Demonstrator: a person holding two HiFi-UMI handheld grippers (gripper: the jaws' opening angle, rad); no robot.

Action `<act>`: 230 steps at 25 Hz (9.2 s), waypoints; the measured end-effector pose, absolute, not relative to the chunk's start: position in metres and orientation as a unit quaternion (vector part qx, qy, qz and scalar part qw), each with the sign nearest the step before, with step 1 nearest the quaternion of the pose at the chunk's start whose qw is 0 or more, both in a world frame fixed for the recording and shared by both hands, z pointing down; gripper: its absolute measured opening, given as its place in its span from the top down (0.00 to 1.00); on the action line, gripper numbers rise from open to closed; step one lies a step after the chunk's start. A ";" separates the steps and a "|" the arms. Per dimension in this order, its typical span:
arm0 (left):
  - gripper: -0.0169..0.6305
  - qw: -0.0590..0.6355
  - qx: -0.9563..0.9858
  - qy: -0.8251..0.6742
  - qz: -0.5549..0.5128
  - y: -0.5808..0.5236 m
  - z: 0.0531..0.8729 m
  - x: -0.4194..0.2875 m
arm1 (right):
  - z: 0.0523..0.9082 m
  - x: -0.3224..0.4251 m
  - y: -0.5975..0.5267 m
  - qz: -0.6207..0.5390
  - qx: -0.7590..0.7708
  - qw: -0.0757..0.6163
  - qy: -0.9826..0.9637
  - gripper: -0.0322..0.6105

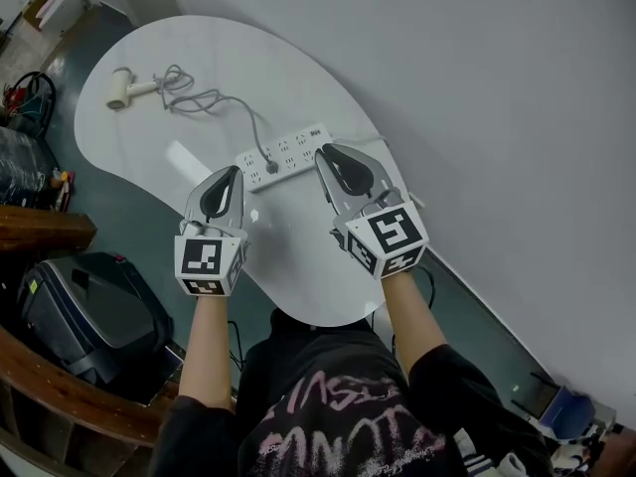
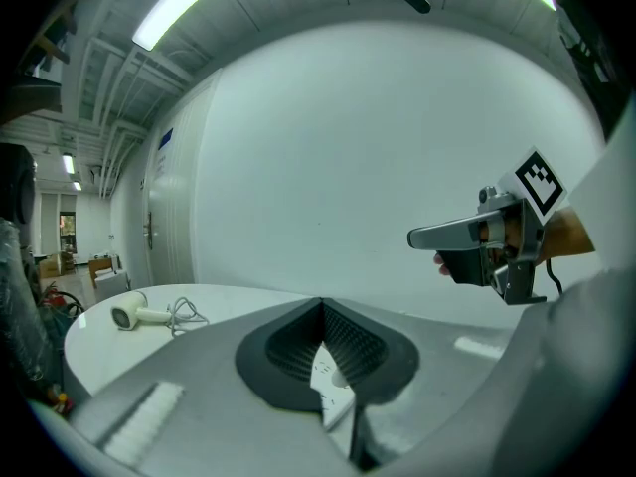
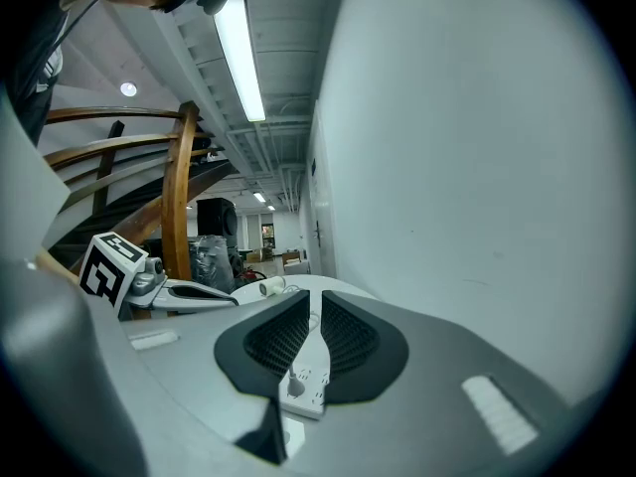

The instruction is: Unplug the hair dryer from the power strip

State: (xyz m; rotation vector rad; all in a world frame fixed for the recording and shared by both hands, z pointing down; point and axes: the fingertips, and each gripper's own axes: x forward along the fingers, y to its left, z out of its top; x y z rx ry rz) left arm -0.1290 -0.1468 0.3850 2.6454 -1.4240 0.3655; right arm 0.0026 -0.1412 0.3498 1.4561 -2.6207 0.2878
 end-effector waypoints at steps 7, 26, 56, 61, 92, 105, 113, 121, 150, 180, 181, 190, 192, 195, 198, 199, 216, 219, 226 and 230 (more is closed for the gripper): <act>0.97 0.062 0.867 -0.477 0.126 -0.152 0.392 -0.125 | 0.358 0.003 -0.151 0.104 0.469 0.065 -0.874 0.88; 0.97 0.095 0.858 -0.487 0.132 -0.164 0.424 -0.119 | 0.399 -0.001 -0.167 0.148 0.446 0.073 -0.879 0.87; 0.97 0.143 0.853 -0.479 0.151 -0.151 0.485 -0.105 | 0.471 -0.014 -0.156 0.207 0.420 0.097 -0.878 0.87; 0.97 0.150 0.853 -0.475 0.155 -0.149 0.489 -0.103 | 0.479 -0.015 -0.157 0.212 0.419 0.105 -0.877 0.87; 0.97 0.173 0.846 -0.481 0.154 -0.153 0.498 -0.111 | 0.535 -0.027 -0.192 0.214 0.417 0.285 -0.836 0.77; 0.97 0.171 0.846 -0.477 0.168 -0.156 0.501 -0.110 | 0.545 -0.026 -0.196 0.207 0.425 0.314 -0.824 0.77; 0.97 0.156 0.849 -0.471 0.183 -0.164 0.502 -0.105 | 0.543 -0.029 -0.194 0.201 0.419 0.319 -0.826 0.74; 0.94 0.135 0.851 -0.463 0.207 -0.172 0.502 -0.097 | 0.545 -0.029 -0.194 0.200 0.413 0.331 -0.825 0.74; 0.86 0.129 0.860 -0.407 0.280 -0.189 0.523 -0.072 | 0.546 -0.030 -0.197 0.196 0.405 0.364 -0.815 0.73; 0.89 0.149 0.862 -0.388 0.289 -0.186 0.518 -0.073 | 0.546 -0.029 -0.195 0.211 0.393 0.388 -0.806 0.73; 0.90 0.156 0.859 -0.394 0.287 -0.188 0.518 -0.074 | 0.546 -0.030 -0.195 0.212 0.393 0.387 -0.807 0.73; 0.90 0.151 0.862 -0.383 0.296 -0.188 0.518 -0.074 | 0.547 -0.031 -0.195 0.210 0.394 0.389 -0.806 0.73; 0.90 0.139 0.862 -0.379 0.306 -0.187 0.517 -0.074 | 0.546 -0.031 -0.196 0.209 0.395 0.389 -0.805 0.73; 0.90 0.092 0.866 -0.357 0.339 -0.182 0.517 -0.070 | 0.546 -0.031 -0.196 0.208 0.395 0.394 -0.804 0.73; 0.90 0.130 0.865 -0.372 0.311 -0.186 0.517 -0.074 | 0.547 -0.031 -0.196 0.208 0.397 0.391 -0.804 0.73; 0.90 0.138 0.864 -0.375 0.305 -0.187 0.517 -0.074 | 0.547 -0.031 -0.196 0.208 0.397 0.390 -0.804 0.73; 0.90 0.123 0.862 -0.364 0.330 -0.180 0.515 -0.072 | 0.546 -0.032 -0.194 0.210 0.396 0.391 -0.804 0.73; 0.90 0.157 0.858 -0.381 0.308 -0.184 0.515 -0.075 | 0.547 -0.032 -0.195 0.208 0.397 0.389 -0.804 0.73; 0.90 0.117 0.868 -0.393 0.279 -0.194 0.486 -0.079 | 0.547 -0.031 -0.195 0.205 0.397 0.386 -0.807 0.73; 0.90 0.131 0.864 -0.398 0.277 -0.196 0.481 -0.091 | 0.548 -0.030 -0.194 0.205 0.399 0.385 -0.807 0.73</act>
